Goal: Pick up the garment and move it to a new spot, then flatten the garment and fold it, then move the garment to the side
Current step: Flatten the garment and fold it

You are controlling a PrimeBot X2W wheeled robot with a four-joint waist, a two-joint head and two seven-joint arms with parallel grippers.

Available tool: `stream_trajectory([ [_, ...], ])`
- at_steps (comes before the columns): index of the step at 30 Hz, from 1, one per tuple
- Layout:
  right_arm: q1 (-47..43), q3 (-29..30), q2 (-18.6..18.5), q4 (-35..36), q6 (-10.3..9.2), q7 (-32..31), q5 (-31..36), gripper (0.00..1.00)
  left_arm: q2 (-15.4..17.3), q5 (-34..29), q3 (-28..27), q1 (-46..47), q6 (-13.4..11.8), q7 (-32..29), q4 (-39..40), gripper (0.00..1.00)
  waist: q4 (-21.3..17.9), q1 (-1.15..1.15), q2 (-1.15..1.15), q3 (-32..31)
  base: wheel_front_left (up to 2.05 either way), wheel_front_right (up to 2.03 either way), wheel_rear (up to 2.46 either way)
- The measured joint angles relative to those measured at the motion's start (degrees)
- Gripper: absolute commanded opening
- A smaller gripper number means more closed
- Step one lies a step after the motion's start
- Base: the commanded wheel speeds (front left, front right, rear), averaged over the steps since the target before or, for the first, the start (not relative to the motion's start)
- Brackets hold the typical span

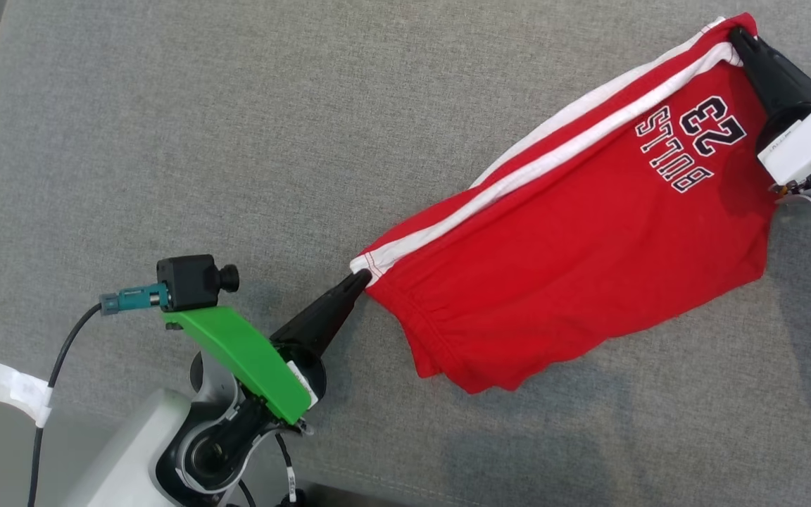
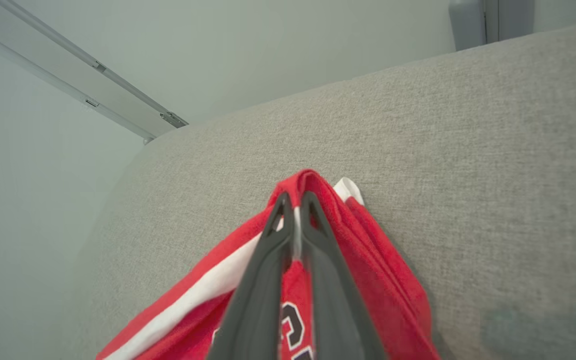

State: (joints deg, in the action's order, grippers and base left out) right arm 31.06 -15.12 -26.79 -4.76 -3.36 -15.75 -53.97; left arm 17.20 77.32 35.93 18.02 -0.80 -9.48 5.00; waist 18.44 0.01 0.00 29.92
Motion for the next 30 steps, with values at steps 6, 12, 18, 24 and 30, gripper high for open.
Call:
stream_trajectory([
  [6,3.2,-0.3,0.6,-1.9,0.74,1.9,2.2,1.0,-0.7,-0.8,-1.0,1.4,-0.7,1.1,-1.6,1.0,0.0,0.0,0.0,0.2,0.0,0.0,0.0],
  [12,5.5,-1.1,-1.3,-1.1,4.03,4.2,6.0,1.0,2.1,-7.2,-2.5,2.3,-2.4,4.1,-2.3,1.0,-1.4,-0.01,0.0,0.5,0.0,0.0,0.0],
  [18,5.3,-0.5,-5.8,-1.9,5.94,5.7,8.5,1.0,5.1,-14.3,-4.3,2.7,-4.0,8.6,-2.1,1.0,-2.9,-0.01,0.0,0.6,0.0,0.0,0.0],
  [24,0.5,-1.7,-6.2,-5.6,7.7,3.1,4.9,1.0,4.3,-17.8,-4.6,2.7,-4.7,13.4,-0.6,1.0,-2.3,-0.01,0.0,0.7,0.0,0.0,0.0],
  [30,-0.5,-2.5,-7.0,-7.0,8.39,0.8,3.2,1.0,3.4,-21.3,-5.2,2.7,-5.3,17.5,0.2,1.0,-0.5,-0.01,0.0,0.9,0.0,0.0,0.0],
])
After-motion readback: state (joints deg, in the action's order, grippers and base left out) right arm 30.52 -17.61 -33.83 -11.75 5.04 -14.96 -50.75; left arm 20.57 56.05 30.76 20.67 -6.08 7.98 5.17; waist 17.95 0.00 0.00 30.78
